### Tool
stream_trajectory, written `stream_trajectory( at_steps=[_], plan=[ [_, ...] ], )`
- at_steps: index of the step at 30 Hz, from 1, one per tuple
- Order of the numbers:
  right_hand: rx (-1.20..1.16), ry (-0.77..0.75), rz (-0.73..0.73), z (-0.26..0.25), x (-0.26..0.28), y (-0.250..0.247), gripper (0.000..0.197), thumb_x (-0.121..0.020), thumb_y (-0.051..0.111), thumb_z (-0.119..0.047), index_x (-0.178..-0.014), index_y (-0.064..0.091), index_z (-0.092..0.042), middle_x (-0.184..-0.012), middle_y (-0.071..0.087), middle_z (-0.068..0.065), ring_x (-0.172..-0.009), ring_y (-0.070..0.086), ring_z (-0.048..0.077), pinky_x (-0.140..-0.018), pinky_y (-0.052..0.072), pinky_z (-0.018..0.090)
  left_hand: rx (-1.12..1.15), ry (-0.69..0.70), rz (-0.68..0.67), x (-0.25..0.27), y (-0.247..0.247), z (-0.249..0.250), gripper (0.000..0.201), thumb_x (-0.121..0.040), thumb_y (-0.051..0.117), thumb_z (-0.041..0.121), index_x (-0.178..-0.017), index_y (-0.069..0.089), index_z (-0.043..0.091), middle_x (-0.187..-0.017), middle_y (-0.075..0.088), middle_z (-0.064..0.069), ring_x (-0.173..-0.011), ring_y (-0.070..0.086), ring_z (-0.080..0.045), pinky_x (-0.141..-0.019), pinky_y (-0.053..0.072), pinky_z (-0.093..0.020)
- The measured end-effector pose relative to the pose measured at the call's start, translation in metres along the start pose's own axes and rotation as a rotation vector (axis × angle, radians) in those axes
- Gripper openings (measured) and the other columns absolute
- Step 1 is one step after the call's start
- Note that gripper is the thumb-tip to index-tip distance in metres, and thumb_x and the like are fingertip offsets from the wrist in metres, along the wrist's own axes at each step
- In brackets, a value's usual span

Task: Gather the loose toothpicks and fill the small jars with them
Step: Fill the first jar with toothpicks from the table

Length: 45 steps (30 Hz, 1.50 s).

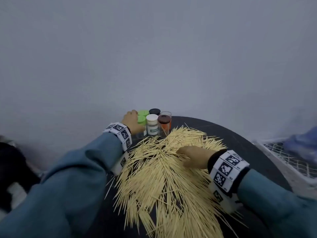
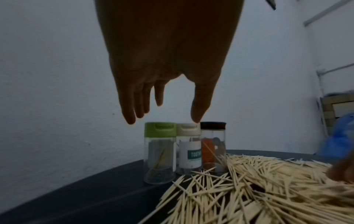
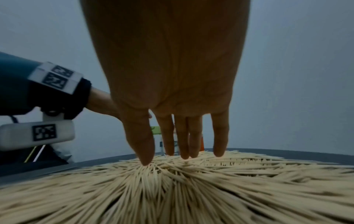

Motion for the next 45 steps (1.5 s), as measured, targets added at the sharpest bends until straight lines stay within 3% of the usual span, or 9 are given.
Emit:
stream_trajectory(
  at_steps=[5,11,20,26,30,34,38,42,45],
  plan=[
    [0.013,-0.003,-0.051,0.002,-0.011,0.012,0.048,-0.094,0.048,-0.018,-0.14,0.036,-0.013,-0.141,0.044,0.007,-0.127,0.043,0.022,-0.106,0.038,0.038,-0.013,-0.119,0.012,-0.013,0.014,-0.007,0.085,-0.076,0.077,0.032,-0.137,0.028,-0.002,-0.136,0.039,-0.022,-0.126,0.041,-0.034,-0.103,0.037,-0.042],
    [0.026,-0.042,-0.058,0.002,-0.014,0.016,0.051,-0.094,0.048,-0.022,-0.142,0.033,-0.012,-0.142,0.038,0.005,-0.129,0.039,0.021,-0.107,0.035,0.035,0.077,-0.125,0.047,-0.019,0.024,-0.014,0.078,-0.075,0.078,0.031,-0.131,0.034,-0.001,-0.129,0.048,-0.02,-0.118,0.05,-0.034,-0.093,0.041,-0.038],
    [0.009,-0.032,-0.057,0.01,-0.013,0.019,0.042,-0.093,0.048,-0.018,-0.133,0.044,-0.006,-0.135,0.046,0.008,-0.122,0.046,0.023,-0.104,0.039,0.037,0.17,-0.133,0.154,-0.015,0.009,-0.019,0.06,-0.083,0.071,0.016,-0.129,0.037,-0.001,-0.127,0.053,-0.022,-0.116,0.051,-0.036,-0.089,0.041,-0.035],
    [-0.015,-0.032,-0.044,0.011,-0.011,0.016,0.049,-0.093,0.049,-0.02,-0.14,0.038,-0.011,-0.141,0.044,0.006,-0.127,0.043,0.021,-0.106,0.038,0.036,0.295,-0.106,0.315,0.012,-0.035,-0.011,0.064,-0.074,0.079,0.018,-0.125,0.044,0.002,-0.123,0.057,-0.018,-0.111,0.056,-0.031,-0.089,0.044,-0.035],
    [-0.029,-0.036,-0.034,0.011,-0.005,0.012,0.05,-0.095,0.05,-0.024,-0.142,0.036,-0.013,-0.144,0.042,0.006,-0.131,0.041,0.021,-0.109,0.035,0.036,0.463,0.015,0.414,0.049,-0.062,0.017,0.055,-0.069,0.083,0.02,-0.115,0.057,0.006,-0.109,0.063,-0.006,-0.092,0.057,-0.014,-0.077,0.042,-0.021],
    [-0.13,-0.063,0.057,0.012,0.004,-0.006,0.046,-0.095,0.05,-0.024,-0.139,0.04,-0.014,-0.142,0.044,0.004,-0.128,0.043,0.018,-0.108,0.035,0.032,0.56,0.116,0.341,0.087,-0.058,0.053,0.049,-0.069,0.082,0.017,-0.112,0.059,0.01,-0.101,0.061,0.003,-0.083,0.054,-0.004,-0.065,0.039,-0.007],
    [-0.311,-0.09,0.21,0.019,0.017,-0.028,0.036,-0.094,0.053,-0.017,-0.13,0.049,-0.011,-0.131,0.055,0.003,-0.118,0.053,0.014,-0.099,0.04,0.022,0.563,0.223,0.204,0.115,-0.031,0.087,0.055,-0.068,0.082,0.016,-0.117,0.058,0.013,-0.106,0.062,0.002,-0.085,0.055,-0.001,-0.065,0.041,-0.006],
    [-0.588,-0.093,0.416,0.034,0.037,-0.05,0.026,-0.098,0.044,-0.013,-0.122,0.054,-0.01,-0.116,0.062,0.004,-0.101,0.061,0.014,-0.082,0.047,0.022,0.487,0.325,0.17,0.131,-0.015,0.112,0.06,-0.067,0.083,0.016,-0.121,0.058,0.013,-0.112,0.057,0.001,-0.097,0.054,-0.009,-0.07,0.04,-0.002],
    [-0.873,-0.094,0.501,0.038,0.054,-0.057,0.032,-0.101,0.034,-0.027,-0.119,0.054,-0.012,-0.108,0.064,0.002,-0.092,0.064,0.012,-0.084,0.049,0.032,0.469,0.364,0.149,0.137,-0.007,0.116,0.063,-0.066,0.083,0.018,-0.123,0.057,0.013,-0.113,0.059,0.002,-0.097,0.053,-0.005,-0.073,0.041,-0.003]
  ],
)
Point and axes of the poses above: each hand's wrist, its own x-axis away from the middle knuckle, its own y-axis out of the palm, z = x × y, the point moved 9 cm from there along -x, towards the middle knuckle
